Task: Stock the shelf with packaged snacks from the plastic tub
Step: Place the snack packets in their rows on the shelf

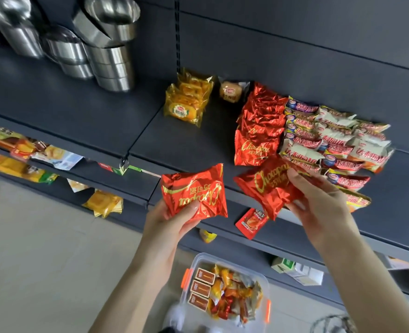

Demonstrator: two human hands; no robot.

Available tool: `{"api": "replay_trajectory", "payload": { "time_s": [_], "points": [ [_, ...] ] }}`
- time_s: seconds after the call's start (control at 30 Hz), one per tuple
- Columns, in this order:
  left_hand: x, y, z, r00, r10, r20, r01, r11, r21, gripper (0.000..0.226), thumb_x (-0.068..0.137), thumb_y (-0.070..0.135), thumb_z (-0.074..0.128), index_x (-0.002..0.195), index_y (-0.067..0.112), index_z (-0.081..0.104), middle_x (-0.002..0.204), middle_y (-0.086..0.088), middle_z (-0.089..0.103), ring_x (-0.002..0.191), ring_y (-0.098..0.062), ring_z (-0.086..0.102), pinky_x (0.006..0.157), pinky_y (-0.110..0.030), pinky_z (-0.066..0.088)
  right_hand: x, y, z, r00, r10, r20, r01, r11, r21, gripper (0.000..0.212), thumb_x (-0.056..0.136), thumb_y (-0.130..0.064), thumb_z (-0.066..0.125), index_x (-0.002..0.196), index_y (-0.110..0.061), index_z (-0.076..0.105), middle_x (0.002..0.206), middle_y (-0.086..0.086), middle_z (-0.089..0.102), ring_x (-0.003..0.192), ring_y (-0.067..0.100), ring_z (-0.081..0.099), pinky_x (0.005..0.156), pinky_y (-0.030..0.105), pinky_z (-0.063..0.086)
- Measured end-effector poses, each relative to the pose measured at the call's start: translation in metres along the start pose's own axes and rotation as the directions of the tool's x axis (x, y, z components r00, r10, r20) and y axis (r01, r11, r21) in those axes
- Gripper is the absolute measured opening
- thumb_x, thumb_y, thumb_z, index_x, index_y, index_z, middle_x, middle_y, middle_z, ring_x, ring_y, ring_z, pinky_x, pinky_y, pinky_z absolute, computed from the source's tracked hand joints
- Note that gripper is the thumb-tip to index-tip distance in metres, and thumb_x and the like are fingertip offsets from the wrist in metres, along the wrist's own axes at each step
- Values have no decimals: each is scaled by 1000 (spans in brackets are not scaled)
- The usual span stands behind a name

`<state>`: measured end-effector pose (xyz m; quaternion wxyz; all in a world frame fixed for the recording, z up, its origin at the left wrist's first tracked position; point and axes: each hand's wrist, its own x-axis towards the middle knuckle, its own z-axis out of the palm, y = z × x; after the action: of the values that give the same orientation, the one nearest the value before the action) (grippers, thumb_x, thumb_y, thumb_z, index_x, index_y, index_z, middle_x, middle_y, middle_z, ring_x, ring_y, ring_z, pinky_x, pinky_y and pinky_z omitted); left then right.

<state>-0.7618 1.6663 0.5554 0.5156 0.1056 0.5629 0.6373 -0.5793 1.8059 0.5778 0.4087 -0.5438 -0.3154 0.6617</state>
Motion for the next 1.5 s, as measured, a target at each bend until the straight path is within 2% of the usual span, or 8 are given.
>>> {"api": "replay_trajectory", "payload": {
  "time_s": [0.33,0.47,0.57,0.7,0.83,0.97,1.33,1.5],
  "points": [
    [21,23,-16,995,-79,64,75,996,55,48,66,14,71,112,10,63,105,-5,73,100,-19,70,87,-36,55,-1,-16,14,912,294,284,-380,866,324,43,75,-6,70,117,-2,63,118,13,67,105,26,67,74,32,59],
    [29,27,-19,990,-102,93,98,994,50,50,64,10,72,112,17,61,102,-1,73,96,-16,71,78,-32,59,10,-25,11,922,215,321,-305,915,263,75,32,0,94,103,-1,70,114,15,68,100,26,69,67,30,59],
    [37,29,-25,984,-146,106,146,989,9,50,67,8,70,115,16,59,105,-5,72,96,-22,71,76,-36,59,24,-32,14,951,137,277,-189,967,168,90,48,0,88,129,-13,53,122,13,65,105,29,67,74,37,59],
    [46,28,-34,978,-209,8,208,978,4,36,71,21,68,106,17,63,98,-7,75,85,-21,73,76,-40,53,49,-36,27,998,-60,25,63,984,-164,61,69,1,75,125,-12,55,113,14,69,98,28,69,86,39,56],
    [47,27,-41,971,-231,-64,236,969,78,34,65,24,71,96,14,62,93,-7,75,85,-23,71,80,-39,52,80,-29,40,920,-382,90,305,552,-776,46,64,-13,86,104,-17,62,99,4,66,95,23,63,81,32,50],
    [52,27,-41,959,-280,-41,283,955,88,43,59,16,73,99,5,62,86,-12,75,77,-24,73,78,-40,55,99,-26,52,894,-301,332,395,182,-900,42,70,-19,83,105,-17,60,96,-4,59,88,14,54,72,27,37],
    [72,22,-27,947,-314,74,307,947,89,42,63,8,69,105,3,66,97,-15,74,87,-26,72,82,-40,52,118,-21,55,837,-221,500,436,-283,-854,50,76,-27,78,122,-22,58,125,3,61,120,24,48,101,40,38],
    [74,19,-25,948,-312,69,306,948,87,45,62,11,70,107,4,64,98,-13,74,94,-27,70,80,-38,51,117,-20,52,826,-241,509,424,-330,-844,47,76,-31,77,117,-19,57,120,2,62,107,24,58,92,35,39]
  ]
}}
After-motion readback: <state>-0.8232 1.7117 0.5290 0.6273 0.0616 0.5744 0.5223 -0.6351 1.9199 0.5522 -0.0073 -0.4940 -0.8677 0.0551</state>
